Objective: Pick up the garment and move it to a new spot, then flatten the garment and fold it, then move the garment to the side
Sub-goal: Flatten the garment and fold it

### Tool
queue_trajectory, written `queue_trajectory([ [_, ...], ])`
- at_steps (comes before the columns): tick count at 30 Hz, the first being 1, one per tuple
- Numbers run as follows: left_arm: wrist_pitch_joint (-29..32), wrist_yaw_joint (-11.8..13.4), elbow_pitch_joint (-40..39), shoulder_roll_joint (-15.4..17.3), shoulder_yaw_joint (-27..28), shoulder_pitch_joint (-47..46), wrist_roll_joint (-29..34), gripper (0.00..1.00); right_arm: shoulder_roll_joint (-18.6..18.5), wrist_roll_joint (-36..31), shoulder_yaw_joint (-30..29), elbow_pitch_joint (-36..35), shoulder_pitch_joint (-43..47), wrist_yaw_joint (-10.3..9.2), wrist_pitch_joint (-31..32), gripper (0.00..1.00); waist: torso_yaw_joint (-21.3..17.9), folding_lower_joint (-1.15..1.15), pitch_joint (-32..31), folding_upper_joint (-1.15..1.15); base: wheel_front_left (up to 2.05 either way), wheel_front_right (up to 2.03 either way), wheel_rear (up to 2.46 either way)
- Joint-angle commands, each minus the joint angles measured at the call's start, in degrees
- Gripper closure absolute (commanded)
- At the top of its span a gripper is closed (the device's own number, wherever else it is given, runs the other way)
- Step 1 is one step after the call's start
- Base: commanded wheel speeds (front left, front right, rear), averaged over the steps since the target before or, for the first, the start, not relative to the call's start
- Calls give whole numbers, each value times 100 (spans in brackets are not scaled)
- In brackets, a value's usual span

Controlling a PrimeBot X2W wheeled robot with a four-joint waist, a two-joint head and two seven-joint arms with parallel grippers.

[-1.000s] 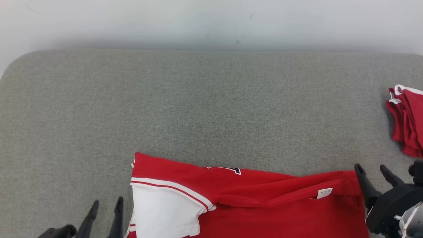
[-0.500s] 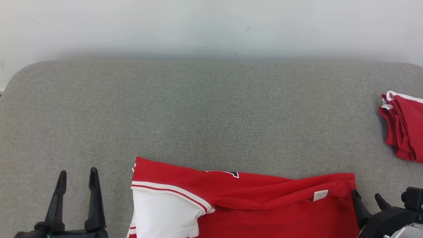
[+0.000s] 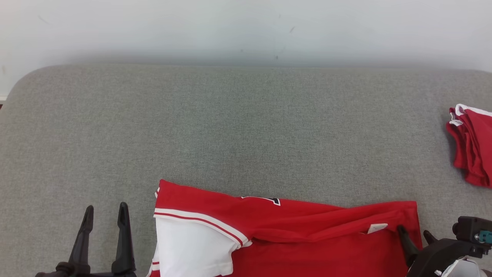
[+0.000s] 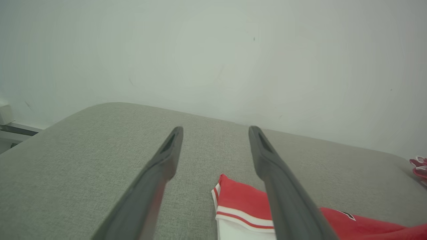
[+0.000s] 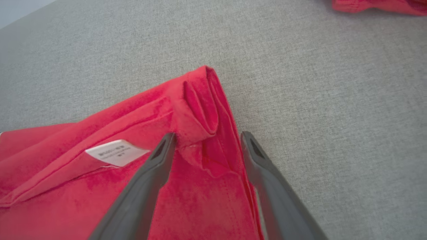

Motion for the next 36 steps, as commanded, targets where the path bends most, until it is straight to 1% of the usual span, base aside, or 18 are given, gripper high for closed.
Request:
queue_trajectory([
  [1, -12, -54, 36, -38, 53, -61, 68, 0, 0, -52, -21, 34, -5, 2, 1, 0, 5, 0, 11, 0, 0, 0, 0],
  [4, -12, -139, 104, -106, 107, -74, 110, 0, -1, -112, -55, 116, -46, 2, 41, 0, 3, 0, 34, 0, 0, 0, 0],
  [12, -13, -267, 211, -211, 163, -114, 167, 0, 1, -205, -87, 487, -159, 2, 75, 0, -1, 0, 97, 0, 0, 0, 0],
  [17, -13, -306, 252, -242, 164, -130, 183, 0, 10, -55, -32, 693, -101, 2, 306, 0, 19, 0, 102, 0, 0, 0, 0],
  [22, -13, -332, 235, -275, 200, -123, 220, 0, 15, -19, -53, 751, -60, 2, 427, 0, 25, 0, 129, 0, 0, 0, 0],
  [26, -13, -350, 248, -288, 215, -115, 236, 0, 39, 140, 100, 862, -27, 2, 592, 0, 25, 0, 139, 0, 0, 0, 0],
  [27, -13, -362, 260, -295, 210, -118, 236, 0, 50, 207, 177, 879, -30, 3, 617, 48, 22, 0, 141, 0, 0, 0, 0],
  [28, -13, -367, 268, -295, 205, -123, 241, 0, 52, 230, 205, 883, -46, 3, 608, 62, 21, 0, 141, 0, 0, 0, 0],
  [29, -13, -372, 277, -297, 198, -128, 242, 0, 51, 243, 229, 891, -63, 3, 589, 83, 19, 0, 140, 0, 0, 0, 0],
  [30, -13, -374, 286, -300, 193, -133, 247, 0, 51, 260, 244, 884, -89, 2, 541, 100, 15, 0, 140, 0, 0, 0, 0],
  [34, -13, -387, 312, -303, 185, -137, 260, 0, 11, 319, 103, 894, -270, -6, 285, 100, -17, 0, 149, 0, 0, 0, 0],
  [36, -13, -391, 320, -299, 182, -141, 244, 0, -7, 332, -96, 900, -343, -11, 140, 100, -33, 0, 156, 0, 0, 0, 0],
])
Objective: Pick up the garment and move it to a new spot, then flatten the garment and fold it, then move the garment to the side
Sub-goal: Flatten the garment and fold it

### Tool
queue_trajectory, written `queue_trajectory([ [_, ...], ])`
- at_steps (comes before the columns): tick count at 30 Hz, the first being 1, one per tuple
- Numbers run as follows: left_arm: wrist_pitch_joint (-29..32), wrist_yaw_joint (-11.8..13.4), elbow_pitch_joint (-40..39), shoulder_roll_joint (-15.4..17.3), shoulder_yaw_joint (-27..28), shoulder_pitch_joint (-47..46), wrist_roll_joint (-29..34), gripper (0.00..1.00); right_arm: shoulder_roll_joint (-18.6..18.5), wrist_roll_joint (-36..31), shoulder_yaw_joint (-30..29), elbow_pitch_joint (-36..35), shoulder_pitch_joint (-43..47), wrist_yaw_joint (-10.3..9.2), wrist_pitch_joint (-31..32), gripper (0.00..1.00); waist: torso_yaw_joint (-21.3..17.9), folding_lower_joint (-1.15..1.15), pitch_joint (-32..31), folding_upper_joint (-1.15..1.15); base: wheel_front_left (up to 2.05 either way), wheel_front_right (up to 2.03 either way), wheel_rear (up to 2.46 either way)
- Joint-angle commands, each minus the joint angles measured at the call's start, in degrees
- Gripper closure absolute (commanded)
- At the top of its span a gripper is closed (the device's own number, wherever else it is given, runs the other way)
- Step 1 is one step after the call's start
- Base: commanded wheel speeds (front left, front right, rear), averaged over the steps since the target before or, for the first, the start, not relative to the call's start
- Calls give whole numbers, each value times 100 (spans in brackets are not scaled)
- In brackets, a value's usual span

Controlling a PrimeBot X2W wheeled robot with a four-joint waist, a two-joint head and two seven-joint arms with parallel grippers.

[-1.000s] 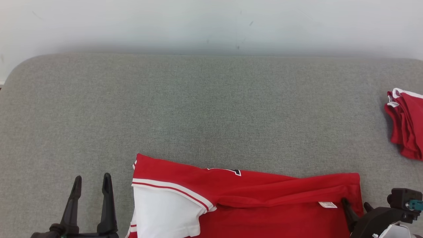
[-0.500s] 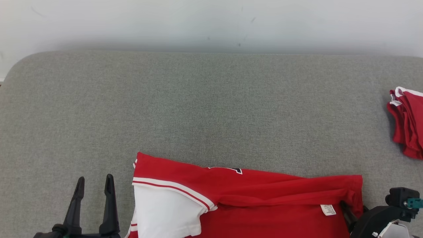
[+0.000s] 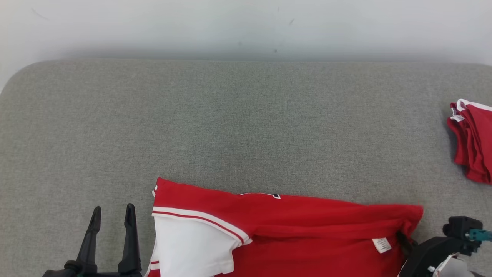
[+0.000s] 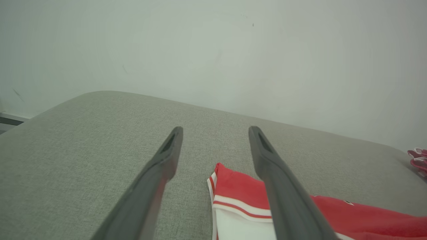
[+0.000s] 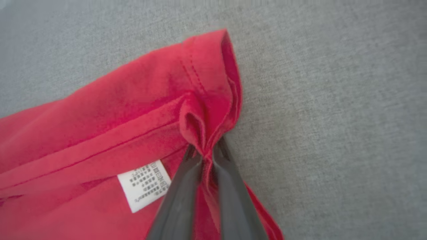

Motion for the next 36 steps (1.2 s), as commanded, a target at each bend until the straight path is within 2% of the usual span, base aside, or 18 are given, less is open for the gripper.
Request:
queue_trajectory([
  [1, -13, -39, 18, 0, -7, -61, 7, 0, -43, -38, -159, 93, -30, -28, -60, 100, -11, 0, 7, 0, 0, 0, 0],
  [11, -13, -31, 41, 18, -40, 2, 18, 0, -39, -407, -1685, -177, -279, -22, -561, 100, -162, 0, 10, 0, 0, 0, 0],
  [16, -13, -33, 50, 44, -73, 15, 14, 0, -30, -719, -2339, -412, -403, -22, -540, 100, -234, 0, -3, 0, 0, 0, 0],
  [19, -13, -34, 64, 56, -90, 29, 3, 0, -24, -817, -2500, -531, -380, -22, -397, 100, -260, 0, -26, 0, 0, 0, 0],
  [23, -13, -30, 87, 65, -116, 53, -32, 0, -17, -516, -2074, -708, -243, -21, -3, 100, -296, 0, -60, 0, 0, 0, 0],
  [27, -13, -33, 130, 67, -162, 54, -58, 0, -20, 570, -1155, -793, -78, -21, 375, 100, -317, 0, -93, 0, 0, 0, 0],
  [36, -13, -37, 211, 75, -246, -44, -96, 0, -26, 1638, 976, -945, 205, -21, 271, 100, -236, 0, -121, 0, 0, 0, 0],
])
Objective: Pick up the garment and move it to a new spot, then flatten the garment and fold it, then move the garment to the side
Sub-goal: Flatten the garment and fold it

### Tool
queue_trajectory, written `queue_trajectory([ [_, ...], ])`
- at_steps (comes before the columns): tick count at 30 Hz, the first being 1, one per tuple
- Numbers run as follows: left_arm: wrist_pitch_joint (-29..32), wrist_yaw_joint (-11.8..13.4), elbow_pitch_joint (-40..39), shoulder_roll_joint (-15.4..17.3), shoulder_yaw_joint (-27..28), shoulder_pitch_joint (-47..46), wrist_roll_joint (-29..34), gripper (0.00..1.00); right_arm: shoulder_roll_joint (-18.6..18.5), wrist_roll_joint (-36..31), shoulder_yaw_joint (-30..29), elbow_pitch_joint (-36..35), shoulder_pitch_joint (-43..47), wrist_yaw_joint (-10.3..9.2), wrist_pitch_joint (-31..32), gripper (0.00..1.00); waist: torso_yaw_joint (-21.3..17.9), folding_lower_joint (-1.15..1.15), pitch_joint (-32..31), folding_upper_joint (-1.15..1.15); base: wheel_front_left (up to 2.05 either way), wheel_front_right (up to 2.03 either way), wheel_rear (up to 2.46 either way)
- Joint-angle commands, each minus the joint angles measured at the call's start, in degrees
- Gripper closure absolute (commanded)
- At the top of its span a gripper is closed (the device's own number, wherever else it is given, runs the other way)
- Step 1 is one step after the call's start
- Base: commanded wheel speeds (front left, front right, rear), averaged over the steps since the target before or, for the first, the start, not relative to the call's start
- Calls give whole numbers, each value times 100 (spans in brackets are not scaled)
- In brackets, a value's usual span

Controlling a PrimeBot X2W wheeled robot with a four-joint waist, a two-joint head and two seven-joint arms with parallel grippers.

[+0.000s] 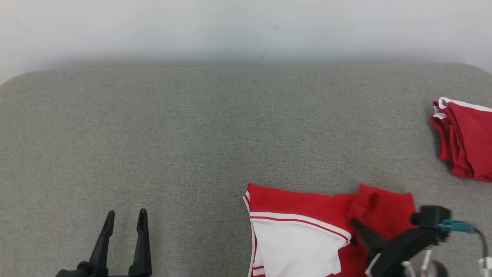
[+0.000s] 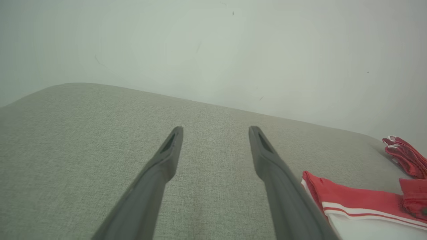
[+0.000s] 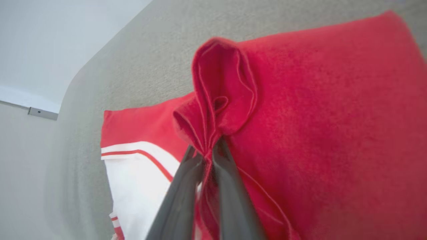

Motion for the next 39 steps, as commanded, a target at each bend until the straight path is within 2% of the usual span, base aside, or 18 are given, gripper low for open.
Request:
queue_trajectory([
  [1, -13, 1, 33, 29, 7, -63, -31, 0, -9, 104, 269, -6, 3, -12, -72, 100, 30, 0, 5, 0, 0, 0, 0],
  [5, -13, -3, 58, 36, 4, -126, -68, 0, -8, 303, 1134, 37, -164, -12, -171, 100, 90, 0, 31, 0, 0, 0, 0],
  [10, -13, -12, 109, 44, -29, -201, -95, 0, -9, 398, 1833, 157, -334, -11, -213, 100, 203, 0, 55, 0, 0, 0, 0],
  [26, -13, -35, 135, -28, -2, -247, -85, 0, -10, 534, 2748, 838, -869, -11, -282, 100, 347, 0, 95, 0, 0, 0, 0],
  [27, -13, -37, 139, -36, -7, -244, -84, 0, -9, 536, 2783, 865, -903, -11, -281, 15, 355, 0, 96, 0, 0, 0, 0],
  [28, -13, -38, 138, -38, -3, -245, -84, 0, -7, 561, 2810, 891, -924, -11, -280, 0, 360, 0, 96, 0, 0, 0, 0],
  [34, -13, -46, 138, -51, 34, -192, -85, 0, -10, 505, 2815, 776, -913, -11, -179, 0, 369, 0, 77, 0, 0, 0, 0],
  [39, -13, -50, 112, -57, 72, -131, -68, 0, -15, 562, 2554, 126, -619, -11, 17, 0, 343, 0, 43, 0, 0, 0, 0],
])
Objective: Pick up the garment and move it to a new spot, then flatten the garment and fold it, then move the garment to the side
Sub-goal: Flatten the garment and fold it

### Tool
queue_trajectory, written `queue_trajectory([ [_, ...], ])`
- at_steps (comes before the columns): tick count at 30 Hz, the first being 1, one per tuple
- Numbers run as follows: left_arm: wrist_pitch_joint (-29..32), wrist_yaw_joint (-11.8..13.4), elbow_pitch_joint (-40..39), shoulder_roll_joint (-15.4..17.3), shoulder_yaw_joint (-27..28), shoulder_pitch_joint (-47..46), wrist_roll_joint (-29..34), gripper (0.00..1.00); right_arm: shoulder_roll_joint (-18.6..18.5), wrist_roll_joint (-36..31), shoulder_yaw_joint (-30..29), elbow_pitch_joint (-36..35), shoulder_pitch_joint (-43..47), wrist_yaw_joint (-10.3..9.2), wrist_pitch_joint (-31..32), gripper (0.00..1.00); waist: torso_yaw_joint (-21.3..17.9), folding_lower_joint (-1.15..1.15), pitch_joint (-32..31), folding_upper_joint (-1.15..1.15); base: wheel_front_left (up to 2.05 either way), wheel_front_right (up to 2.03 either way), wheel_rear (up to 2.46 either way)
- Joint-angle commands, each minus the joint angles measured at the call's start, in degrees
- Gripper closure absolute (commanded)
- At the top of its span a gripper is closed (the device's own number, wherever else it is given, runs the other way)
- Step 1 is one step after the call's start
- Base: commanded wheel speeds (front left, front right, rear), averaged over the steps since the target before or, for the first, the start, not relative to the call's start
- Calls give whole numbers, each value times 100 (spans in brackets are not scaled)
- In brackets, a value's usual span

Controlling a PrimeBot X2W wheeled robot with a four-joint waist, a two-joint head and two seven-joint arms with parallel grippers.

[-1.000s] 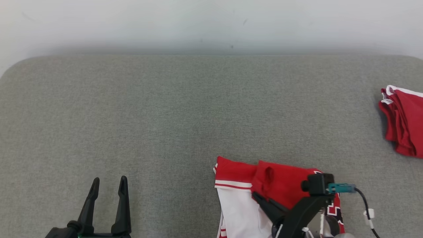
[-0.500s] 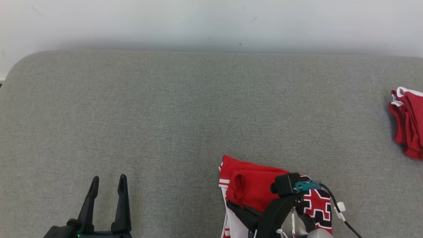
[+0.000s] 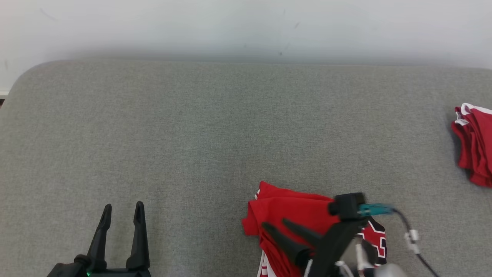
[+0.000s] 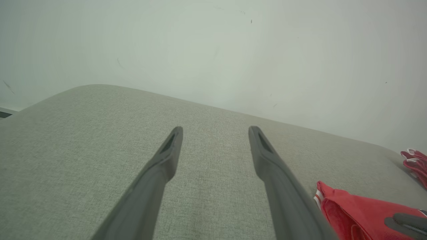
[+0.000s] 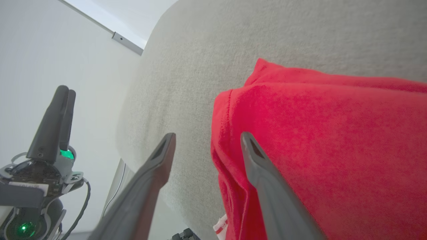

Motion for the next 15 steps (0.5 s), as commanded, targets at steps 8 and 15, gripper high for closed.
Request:
queue_trajectory([
  [8, -13, -26, -38, -27, 56, 67, 50, 0, -3, -1166, -1489, -1190, 637, -9, 120, 0, -138, 0, -45, 0, 0, 0, 0],
  [15, -13, -31, -16, -47, -27, 19, 38, 0, -7, -1866, -1257, -1238, 1262, -5, 437, 100, -138, 0, -43, 0, 0, 0, 0],
])
